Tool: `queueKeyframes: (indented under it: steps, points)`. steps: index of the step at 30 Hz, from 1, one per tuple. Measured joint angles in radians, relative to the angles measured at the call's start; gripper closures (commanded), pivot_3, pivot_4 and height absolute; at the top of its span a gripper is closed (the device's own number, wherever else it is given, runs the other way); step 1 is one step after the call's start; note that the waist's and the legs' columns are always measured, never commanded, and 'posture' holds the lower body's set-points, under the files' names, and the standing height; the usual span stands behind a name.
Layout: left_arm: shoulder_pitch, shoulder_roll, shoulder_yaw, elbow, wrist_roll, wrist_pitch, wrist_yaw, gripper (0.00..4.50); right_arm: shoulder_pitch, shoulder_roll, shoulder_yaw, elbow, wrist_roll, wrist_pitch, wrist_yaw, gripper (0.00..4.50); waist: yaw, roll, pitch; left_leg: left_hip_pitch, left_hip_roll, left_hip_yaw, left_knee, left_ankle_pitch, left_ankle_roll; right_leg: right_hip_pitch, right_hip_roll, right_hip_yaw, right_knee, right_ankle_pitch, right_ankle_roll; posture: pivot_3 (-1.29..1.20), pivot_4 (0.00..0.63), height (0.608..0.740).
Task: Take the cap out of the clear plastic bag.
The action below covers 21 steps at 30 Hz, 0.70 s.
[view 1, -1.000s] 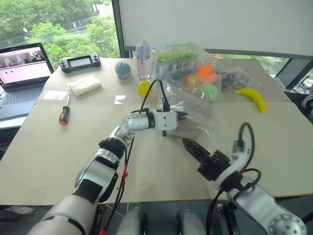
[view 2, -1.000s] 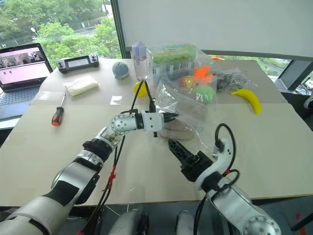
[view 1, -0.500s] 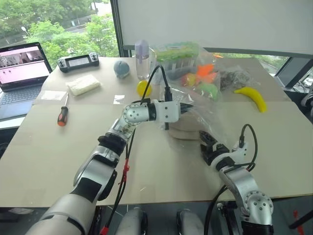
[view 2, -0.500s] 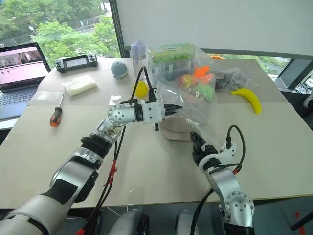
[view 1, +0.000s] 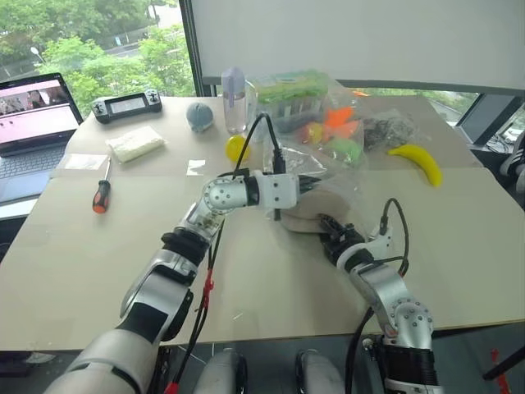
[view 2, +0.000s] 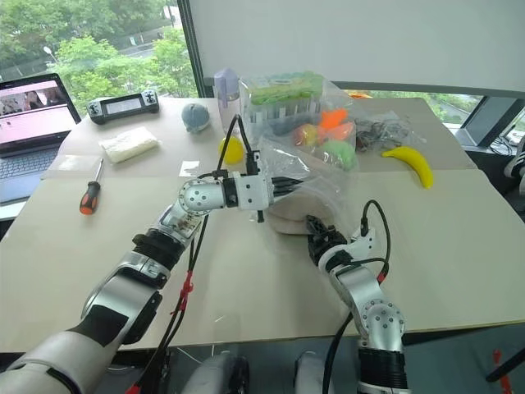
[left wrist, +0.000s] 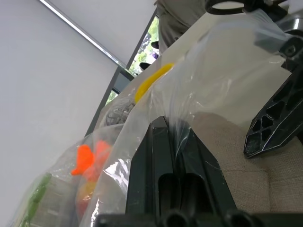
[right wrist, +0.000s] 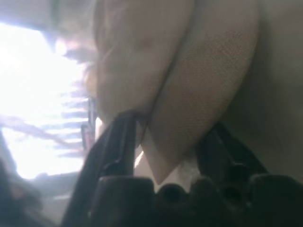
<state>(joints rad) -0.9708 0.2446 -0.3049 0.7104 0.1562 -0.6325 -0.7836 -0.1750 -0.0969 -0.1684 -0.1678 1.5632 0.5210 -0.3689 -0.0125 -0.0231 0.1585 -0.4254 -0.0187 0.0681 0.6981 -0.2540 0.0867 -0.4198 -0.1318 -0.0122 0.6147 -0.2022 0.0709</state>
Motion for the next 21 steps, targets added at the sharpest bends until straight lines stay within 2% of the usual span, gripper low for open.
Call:
queueKeyframes:
  steps: [3, 6, 10, 14, 17, 21]
  points:
    - [0.0, 0.001, 0.001, 0.0, 0.001, -0.002, 0.02, 4.5, -0.005, 0.008, -0.006, -0.014, 0.002, 0.011, 0.014, 4.43, 0.0, 0.0, 0.0, 0.0, 0.0, 0.0, 0.0, 0.0, 0.0, 0.0, 0.0, 0.0, 0.0, 0.0, 0.0, 0.0, 0.15, 0.74]
    - [0.0, -0.001, 0.001, 0.0, 0.004, -0.005, 0.031, 4.5, -0.016, 0.003, -0.009, -0.033, 0.025, 0.03, -0.022, 4.47, 0.0, 0.0, 0.0, 0.001, 0.0, 0.0, 0.0, 0.0, 0.0, 0.0, 0.0, 0.0, -0.001, 0.0, 0.0, 0.0, 0.15, 0.74]
    - [0.022, 0.002, 0.0, -0.017, 0.005, -0.006, 0.031, 4.5, 0.077, -0.08, 0.019, -0.132, 0.267, 0.118, -0.162, 4.47, 0.0, 0.0, 0.0, 0.001, 0.001, 0.0, -0.003, 0.0, 0.0, 0.0, 0.0, 0.0, -0.001, 0.0, 0.0, 0.0, 0.15, 0.74]
    - [0.061, -0.001, -0.012, -0.054, 0.019, -0.006, 0.032, 4.5, 0.225, -0.254, 0.043, -0.351, 0.383, 0.164, -0.221, 4.47, -0.001, 0.001, -0.001, 0.0, 0.001, 0.0, -0.003, 0.0, 0.0, 0.0, 0.0, 0.0, -0.003, 0.0, 0.0, 0.0, 0.15, 0.74]
    - [0.071, -0.002, -0.022, -0.07, 0.037, -0.005, 0.035, 4.5, 0.343, -0.325, 0.04, -0.481, 0.387, 0.159, -0.203, 4.47, 0.0, 0.001, -0.001, 0.0, 0.001, 0.0, -0.003, 0.0, 0.0, 0.001, 0.0, 0.001, -0.004, 0.0, 0.0, 0.0, 0.15, 0.74]
    - [0.07, -0.002, -0.022, -0.074, 0.039, -0.004, 0.042, 4.5, 0.502, -0.479, -0.006, -0.608, 0.39, 0.116, -0.085, 4.47, 0.006, 0.001, -0.001, 0.001, 0.001, 0.0, -0.001, -0.001, 0.001, 0.002, -0.001, 0.001, -0.006, 0.0, 0.0, 0.0, 0.15, 0.74]
